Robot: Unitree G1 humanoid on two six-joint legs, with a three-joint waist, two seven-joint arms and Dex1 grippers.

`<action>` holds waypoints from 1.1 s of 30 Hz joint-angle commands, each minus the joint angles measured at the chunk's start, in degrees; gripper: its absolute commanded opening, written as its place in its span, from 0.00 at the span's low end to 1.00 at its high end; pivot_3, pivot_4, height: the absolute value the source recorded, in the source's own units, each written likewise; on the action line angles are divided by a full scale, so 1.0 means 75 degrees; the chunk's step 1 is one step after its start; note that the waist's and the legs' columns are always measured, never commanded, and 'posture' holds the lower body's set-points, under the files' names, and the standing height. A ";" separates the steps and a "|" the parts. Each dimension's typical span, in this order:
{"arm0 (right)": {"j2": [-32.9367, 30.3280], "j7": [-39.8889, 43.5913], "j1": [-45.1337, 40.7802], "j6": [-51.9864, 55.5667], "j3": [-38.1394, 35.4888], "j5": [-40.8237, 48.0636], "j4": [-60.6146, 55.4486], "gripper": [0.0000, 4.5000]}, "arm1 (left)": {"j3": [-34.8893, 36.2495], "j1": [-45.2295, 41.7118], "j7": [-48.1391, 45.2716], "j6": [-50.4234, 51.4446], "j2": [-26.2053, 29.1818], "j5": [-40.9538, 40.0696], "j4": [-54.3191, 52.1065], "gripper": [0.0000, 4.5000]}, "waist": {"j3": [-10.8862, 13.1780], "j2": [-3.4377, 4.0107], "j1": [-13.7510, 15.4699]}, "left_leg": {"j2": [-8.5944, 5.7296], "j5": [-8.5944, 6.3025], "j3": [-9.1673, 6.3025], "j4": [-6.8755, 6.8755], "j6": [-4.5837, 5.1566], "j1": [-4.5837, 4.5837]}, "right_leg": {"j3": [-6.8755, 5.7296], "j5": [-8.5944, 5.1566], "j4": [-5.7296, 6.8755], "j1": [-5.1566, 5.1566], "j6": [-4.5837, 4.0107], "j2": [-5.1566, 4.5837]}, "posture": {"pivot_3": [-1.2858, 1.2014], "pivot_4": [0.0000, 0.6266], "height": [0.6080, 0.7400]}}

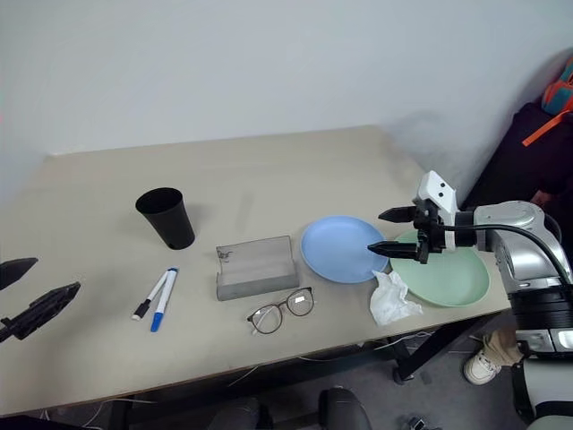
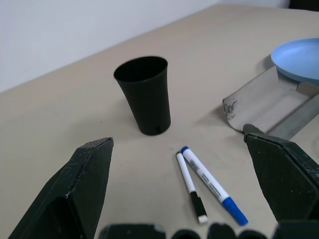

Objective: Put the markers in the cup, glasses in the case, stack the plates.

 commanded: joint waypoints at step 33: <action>-0.0835 -0.0487 0.0531 -0.0301 -0.0743 -0.0270 0.0131 0.95 | -0.1818 -0.1379 -0.0564 -0.0927 0.0554 0.0497 0.1028 0.99 | 0.0000 -0.0001 0.0001 | 0.0009 -0.0003 0.0076 -0.0013 -0.0005 0.0002 | 0.0003 0.0000 0.0000 -0.0015 -0.0001 -0.0004 | 0.52 0.00 0.99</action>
